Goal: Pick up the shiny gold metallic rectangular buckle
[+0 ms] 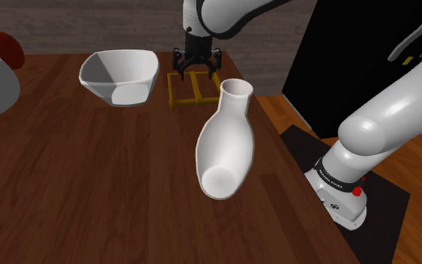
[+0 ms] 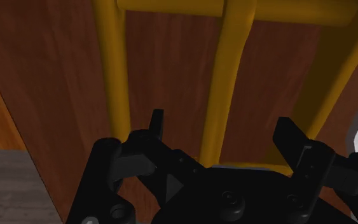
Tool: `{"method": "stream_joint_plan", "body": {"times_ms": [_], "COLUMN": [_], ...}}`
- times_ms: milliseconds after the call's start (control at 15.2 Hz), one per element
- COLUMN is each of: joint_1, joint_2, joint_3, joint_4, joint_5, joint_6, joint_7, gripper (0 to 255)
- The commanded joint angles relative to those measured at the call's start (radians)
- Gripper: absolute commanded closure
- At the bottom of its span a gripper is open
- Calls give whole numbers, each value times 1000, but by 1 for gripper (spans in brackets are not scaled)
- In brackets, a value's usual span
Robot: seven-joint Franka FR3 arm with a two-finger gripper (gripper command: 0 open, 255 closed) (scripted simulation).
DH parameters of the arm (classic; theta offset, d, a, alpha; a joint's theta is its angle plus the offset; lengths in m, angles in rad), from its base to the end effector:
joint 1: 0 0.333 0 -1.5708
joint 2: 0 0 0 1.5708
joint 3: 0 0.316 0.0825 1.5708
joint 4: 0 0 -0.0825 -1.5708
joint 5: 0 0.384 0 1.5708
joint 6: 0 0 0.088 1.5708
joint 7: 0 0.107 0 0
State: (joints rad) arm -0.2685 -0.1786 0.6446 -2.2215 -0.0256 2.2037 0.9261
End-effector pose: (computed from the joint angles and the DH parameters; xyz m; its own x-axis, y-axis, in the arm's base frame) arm 0.4744 0.1954 0.4474 0.8447 -0.5052 0.1768 -0.5100 -0.8600 -0.0206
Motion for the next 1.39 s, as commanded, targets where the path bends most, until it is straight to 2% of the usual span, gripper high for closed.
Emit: {"method": "stream_joint_plan", "body": {"times_ms": [0, 396, 462, 1056, 1320], "joint_1": [-5, -9, -9, -9, -6], "joint_2": [24, 57, 56, 57, 28], "joint_3": [8, 18, 18, 18, 9], "joint_4": [-6, -41, -41, -41, -11], "joint_5": [-19, -47, -47, -48, -22], "joint_6": [26, 87, 85, 86, 34], "joint_7": [23, 49, 49, 49, 26], "gripper": [0, 0, 255, 255, 255]}}
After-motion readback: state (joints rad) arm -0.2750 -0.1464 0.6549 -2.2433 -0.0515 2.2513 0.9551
